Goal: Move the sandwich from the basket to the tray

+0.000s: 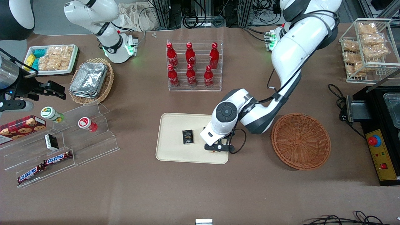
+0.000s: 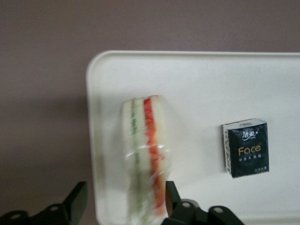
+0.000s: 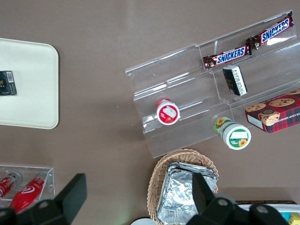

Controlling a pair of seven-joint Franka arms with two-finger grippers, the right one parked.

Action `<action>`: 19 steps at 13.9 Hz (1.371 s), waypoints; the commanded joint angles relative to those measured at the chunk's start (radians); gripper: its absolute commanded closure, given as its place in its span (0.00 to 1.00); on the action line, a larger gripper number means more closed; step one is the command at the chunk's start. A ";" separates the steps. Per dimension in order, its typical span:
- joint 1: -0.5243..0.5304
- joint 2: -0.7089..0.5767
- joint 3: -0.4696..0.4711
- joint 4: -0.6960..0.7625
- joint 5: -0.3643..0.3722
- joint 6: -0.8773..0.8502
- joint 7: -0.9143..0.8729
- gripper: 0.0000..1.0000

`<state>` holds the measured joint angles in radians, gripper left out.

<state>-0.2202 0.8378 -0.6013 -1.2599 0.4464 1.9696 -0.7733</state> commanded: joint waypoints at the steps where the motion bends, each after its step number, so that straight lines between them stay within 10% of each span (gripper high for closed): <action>1: 0.077 -0.164 -0.002 -0.029 -0.003 -0.167 -0.012 0.00; 10: 0.902 -0.606 -0.265 -0.308 -0.301 -0.267 0.636 0.00; 19: 0.920 -0.660 -0.290 -0.347 -0.302 -0.259 0.681 0.00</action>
<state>0.6892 0.2408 -0.8759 -1.5554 0.1620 1.6990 -0.0808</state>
